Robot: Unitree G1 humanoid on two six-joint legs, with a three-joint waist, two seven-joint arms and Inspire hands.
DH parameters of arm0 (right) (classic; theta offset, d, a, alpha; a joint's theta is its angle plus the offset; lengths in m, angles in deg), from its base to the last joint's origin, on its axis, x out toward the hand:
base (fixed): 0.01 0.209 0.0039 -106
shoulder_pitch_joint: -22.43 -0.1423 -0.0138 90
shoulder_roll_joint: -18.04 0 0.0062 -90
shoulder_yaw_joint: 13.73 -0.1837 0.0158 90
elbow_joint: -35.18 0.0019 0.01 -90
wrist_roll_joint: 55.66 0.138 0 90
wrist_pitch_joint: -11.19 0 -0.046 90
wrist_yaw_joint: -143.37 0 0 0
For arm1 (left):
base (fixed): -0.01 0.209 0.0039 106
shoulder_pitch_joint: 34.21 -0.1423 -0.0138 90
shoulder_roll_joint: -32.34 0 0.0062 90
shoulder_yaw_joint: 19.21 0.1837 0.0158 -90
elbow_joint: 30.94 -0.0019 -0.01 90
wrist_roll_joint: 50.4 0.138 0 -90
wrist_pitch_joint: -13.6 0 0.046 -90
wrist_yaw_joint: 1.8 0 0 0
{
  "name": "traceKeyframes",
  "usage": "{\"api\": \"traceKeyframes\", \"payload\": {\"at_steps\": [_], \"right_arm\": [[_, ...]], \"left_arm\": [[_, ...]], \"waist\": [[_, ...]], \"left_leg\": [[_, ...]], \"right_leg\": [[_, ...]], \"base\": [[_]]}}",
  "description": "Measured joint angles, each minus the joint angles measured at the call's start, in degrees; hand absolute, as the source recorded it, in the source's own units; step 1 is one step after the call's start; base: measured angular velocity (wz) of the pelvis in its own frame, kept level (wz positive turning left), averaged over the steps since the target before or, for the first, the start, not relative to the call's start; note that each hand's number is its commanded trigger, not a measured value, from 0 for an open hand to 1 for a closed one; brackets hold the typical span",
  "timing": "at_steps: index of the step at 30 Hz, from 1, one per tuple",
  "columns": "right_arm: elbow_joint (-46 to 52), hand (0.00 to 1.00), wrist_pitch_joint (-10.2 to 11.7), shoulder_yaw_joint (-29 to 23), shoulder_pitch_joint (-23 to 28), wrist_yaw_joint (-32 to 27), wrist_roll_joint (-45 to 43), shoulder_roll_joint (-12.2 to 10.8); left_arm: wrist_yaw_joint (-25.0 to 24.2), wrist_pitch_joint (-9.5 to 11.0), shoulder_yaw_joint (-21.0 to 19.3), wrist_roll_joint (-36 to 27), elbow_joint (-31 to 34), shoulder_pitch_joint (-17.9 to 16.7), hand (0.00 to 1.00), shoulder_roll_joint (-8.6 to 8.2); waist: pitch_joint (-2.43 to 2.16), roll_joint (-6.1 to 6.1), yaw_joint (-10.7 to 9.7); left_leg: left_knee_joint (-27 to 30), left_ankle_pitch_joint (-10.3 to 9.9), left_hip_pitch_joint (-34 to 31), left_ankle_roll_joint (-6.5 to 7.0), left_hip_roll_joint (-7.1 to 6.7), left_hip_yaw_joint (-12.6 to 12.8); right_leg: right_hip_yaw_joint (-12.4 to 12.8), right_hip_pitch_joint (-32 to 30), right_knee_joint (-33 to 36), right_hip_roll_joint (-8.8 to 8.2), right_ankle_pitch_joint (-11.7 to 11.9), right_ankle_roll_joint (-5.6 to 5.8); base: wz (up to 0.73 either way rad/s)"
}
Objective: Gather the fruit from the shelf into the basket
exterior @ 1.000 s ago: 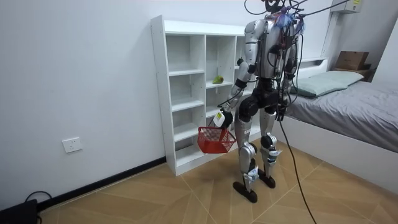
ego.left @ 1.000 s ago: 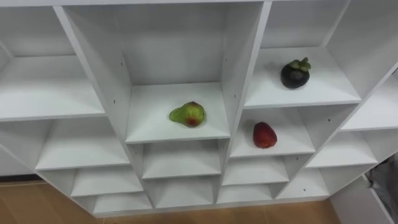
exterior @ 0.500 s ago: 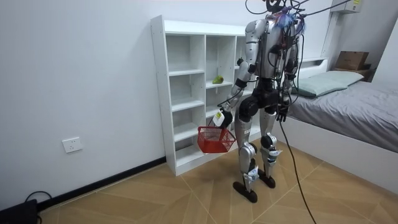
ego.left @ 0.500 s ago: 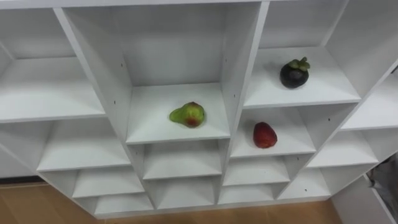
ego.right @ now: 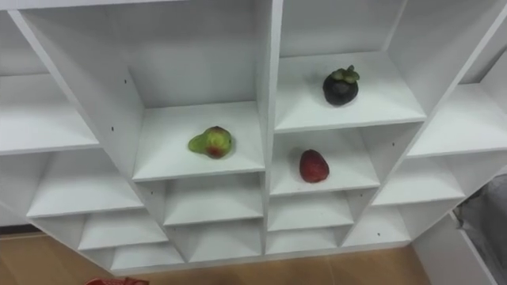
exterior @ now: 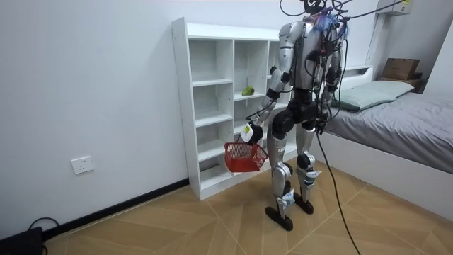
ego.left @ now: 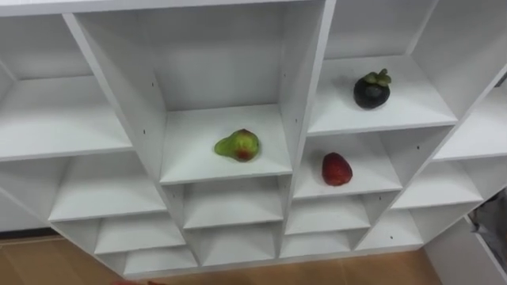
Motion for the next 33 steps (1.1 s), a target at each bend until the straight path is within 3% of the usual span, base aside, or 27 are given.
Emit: {"api": "traceKeyframes", "payload": {"at_steps": [8, 12, 15, 20, 26, 33], "right_arm": [[17.6, 0.0, 2.4, -1.0, 4.3, -4.3, -1.5, -0.5], [33.5, 0.0, 3.6, -0.9, 8.0, -7.6, -3.7, -0.8], [40.1, 0.0, 5.4, -0.7, 8.3, -10.2, -3.5, -0.9], [47.9, 0.0, 6.6, 0.2, 8.8, -13.2, -4.2, -0.8], [58.9, 0.0, 8.2, 0.9, 10.4, -16.7, -5.4, -0.5], [67.9, 0.0, 9.8, 1.4, 10.3, -20.4, -5.4, 0.7]], "left_arm": [[0.0, 1.8, 0.2, -0.1, 2.6, -0.3, 1.0, 0.06], [0.0, 2.9, 0.5, 0.0, 3.3, -0.2, 1.0, -0.01], [0.0, 3.0, 1.0, -0.1, 4.5, -0.2, 1.0, 0.06], [0.0, 3.5, 1.7, -1.0, 6.1, -0.8, 1.0, 0.16], [0.0, 4.1, 2.7, -2.3, 5.9, -2.1, 1.0, 0.23], [-0.1, 4.2, 3.2, -3.3, 5.9, -2.4, 1.0, 0.37]], "waist": [[-0.4, -0.05, 0.0], [-0.28, -0.04, 0.0], [-0.18, 0.0, -0.1], [-0.01, 0.6, -0.2], [-0.37, 1.34, 0.0], [-0.32, 1.95, 0.1]], "left_leg": [[0.0, 0.0, -0.7, 0.0, -0.01, 0.1], [0.0, 0.0, -0.9, 0.0, 0.0, 0.3], [0.0, 0.0, -0.9, 0.0, -0.01, 0.3], [0.0, 0.0, -0.8, 0.0, -0.02, 0.7], [0.0, 0.0, -0.7, 0.0, -0.03, 1.5], [0.0, 0.0, -0.7, 0.0, 0.05, 1.6]], "right_leg": [[0.2, -0.6, 0.1, 0.02, 0.3, 0.01], [0.3, -0.7, -0.1, 0.02, 0.3, 0.01], [0.4, -0.6, -0.2, 0.03, 0.3, 0.03], [1.0, -0.8, -0.2, 0.05, 0.3, 0.03], [1.5, -0.8, 0.1, 0.09, 0.4, 0.04], [1.6, -1.7, 0.8, 0.15, 0.6, 0.04]], "base": [[-0.02], [0.0], [0.0], [-0.05], [-0.08], [-0.01]]}}
